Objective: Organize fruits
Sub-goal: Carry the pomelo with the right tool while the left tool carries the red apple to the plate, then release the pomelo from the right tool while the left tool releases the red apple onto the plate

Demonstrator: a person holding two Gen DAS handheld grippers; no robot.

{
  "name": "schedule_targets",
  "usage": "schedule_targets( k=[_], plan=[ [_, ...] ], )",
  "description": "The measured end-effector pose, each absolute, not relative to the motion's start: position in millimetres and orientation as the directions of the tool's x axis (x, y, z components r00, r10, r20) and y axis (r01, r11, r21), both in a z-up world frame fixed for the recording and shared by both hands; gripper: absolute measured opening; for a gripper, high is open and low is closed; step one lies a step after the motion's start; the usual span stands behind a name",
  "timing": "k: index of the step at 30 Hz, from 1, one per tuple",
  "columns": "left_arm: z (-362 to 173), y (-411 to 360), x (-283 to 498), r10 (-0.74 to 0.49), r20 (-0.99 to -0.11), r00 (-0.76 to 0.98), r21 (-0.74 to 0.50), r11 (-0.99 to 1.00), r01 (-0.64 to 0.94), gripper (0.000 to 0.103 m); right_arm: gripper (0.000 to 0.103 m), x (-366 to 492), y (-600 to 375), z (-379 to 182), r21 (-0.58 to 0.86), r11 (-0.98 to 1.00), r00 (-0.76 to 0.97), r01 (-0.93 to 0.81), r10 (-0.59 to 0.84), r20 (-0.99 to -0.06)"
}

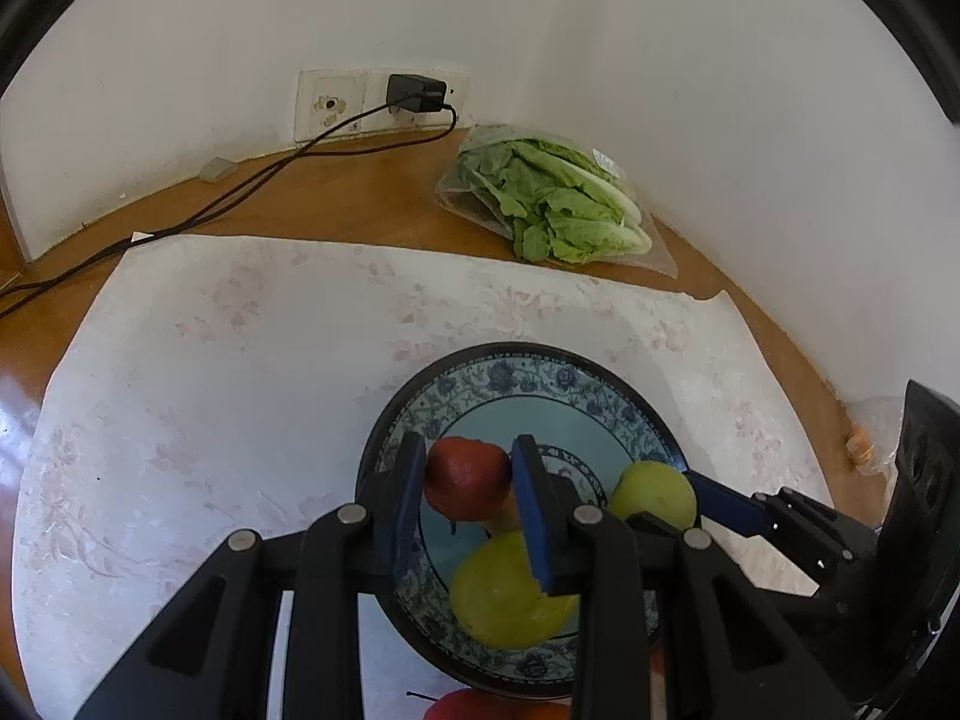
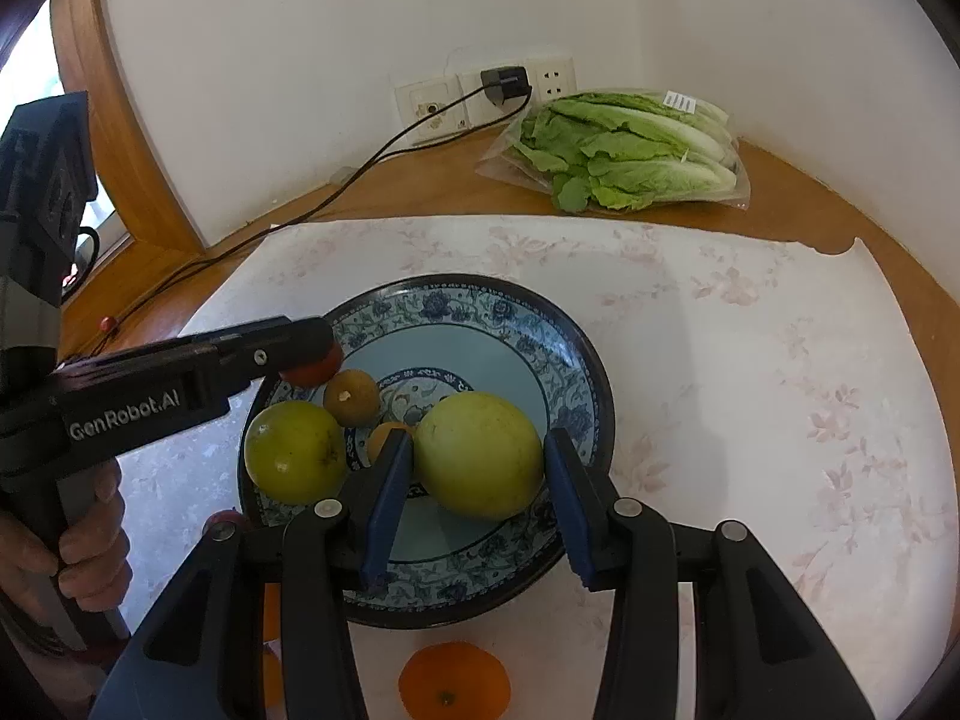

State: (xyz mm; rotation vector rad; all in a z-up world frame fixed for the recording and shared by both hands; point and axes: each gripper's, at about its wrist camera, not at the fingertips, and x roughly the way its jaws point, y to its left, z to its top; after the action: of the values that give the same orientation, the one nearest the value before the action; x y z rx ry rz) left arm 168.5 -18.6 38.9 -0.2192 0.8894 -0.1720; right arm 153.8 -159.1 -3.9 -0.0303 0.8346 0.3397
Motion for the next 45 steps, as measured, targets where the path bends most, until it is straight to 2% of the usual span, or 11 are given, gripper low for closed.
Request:
schedule_targets(
  k=[18, 22, 26, 30, 33, 36, 45],
  plan=[
    [33, -22, 165, -0.243, -0.761, 0.602, -0.247, 0.966, 0.077, 0.032, 0.047, 155, -159, -4, 0.131, 0.946, 0.620, -0.295, 0.294, -0.727],
    [36, -21, 161, -0.240, -0.761, 0.602, -0.246, 0.966, 0.075, 0.039, 0.047, 152, -160, 0, 0.147, 0.940, 0.622, -0.309, 0.316, -0.716],
    [42, -21, 154, -0.226, -0.762, 0.607, -0.225, 0.971, 0.079, 0.050, 0.052, 145, -159, 8, 0.152, 0.935, 0.634, -0.320, 0.331, -0.699],
    [50, -25, 142, -0.200, -0.758, 0.621, -0.181, 0.979, 0.095, 0.061, 0.054, 135, -158, 16, 0.159, 0.930, 0.634, -0.332, 0.345, -0.692],
    [54, -27, 134, -0.195, -0.757, 0.624, -0.169, 0.980, 0.102, 0.065, 0.058, 128, -157, 20, 0.167, 0.926, 0.635, -0.337, 0.355, -0.686],
    [58, -28, 126, -0.186, -0.760, 0.622, -0.156, 0.982, 0.102, 0.068, 0.061, 121, -157, 24, 0.172, 0.926, 0.637, -0.337, 0.359, -0.682],
    [62, -26, 110, -0.181, -0.771, 0.610, -0.160, 0.983, 0.090, 0.070, 0.061, 98, -154, 30, 0.155, 0.923, 0.634, -0.351, 0.357, -0.686]
  ],
)
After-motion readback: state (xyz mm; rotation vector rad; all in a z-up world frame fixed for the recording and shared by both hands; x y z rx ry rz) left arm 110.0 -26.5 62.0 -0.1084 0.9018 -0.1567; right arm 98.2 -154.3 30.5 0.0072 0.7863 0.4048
